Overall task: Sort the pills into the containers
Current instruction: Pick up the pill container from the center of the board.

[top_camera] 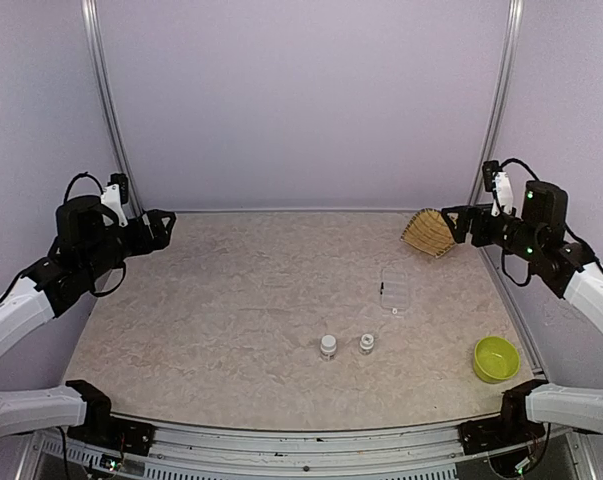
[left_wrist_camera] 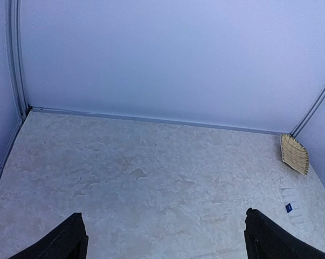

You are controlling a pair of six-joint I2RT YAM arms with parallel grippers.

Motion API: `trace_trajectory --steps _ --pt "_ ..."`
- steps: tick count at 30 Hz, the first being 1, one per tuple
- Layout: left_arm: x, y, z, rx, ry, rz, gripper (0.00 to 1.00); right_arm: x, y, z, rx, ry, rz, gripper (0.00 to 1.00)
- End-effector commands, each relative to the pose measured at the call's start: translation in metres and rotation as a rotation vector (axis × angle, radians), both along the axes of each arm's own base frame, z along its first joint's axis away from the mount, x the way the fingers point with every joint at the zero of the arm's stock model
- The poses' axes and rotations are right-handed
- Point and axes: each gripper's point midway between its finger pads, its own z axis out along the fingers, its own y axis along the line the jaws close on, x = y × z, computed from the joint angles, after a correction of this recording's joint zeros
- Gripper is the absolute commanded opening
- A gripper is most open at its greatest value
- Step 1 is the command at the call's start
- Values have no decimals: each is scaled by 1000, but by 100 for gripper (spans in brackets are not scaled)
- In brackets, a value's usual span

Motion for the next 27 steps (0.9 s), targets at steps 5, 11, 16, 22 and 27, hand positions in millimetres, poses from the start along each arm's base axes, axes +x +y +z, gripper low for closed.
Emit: trace_trajectory --steps 5,11,16,22,27 --pt "6 -12 37 -72 -80 -61 99 4 7 27 9 -61 73 100" --pt "7 -14 41 -83 -88 -76 99 8 5 24 99 -6 39 100" --pt "7 -16 38 -89 -84 -83 99 0 6 24 127 -12 58 100" --pt "9 -18 29 -99 -62 -90 99 7 9 2 150 69 65 100" --pt "11 -25 16 -102 -37 -107 99 23 1 -38 127 199 -12 100"
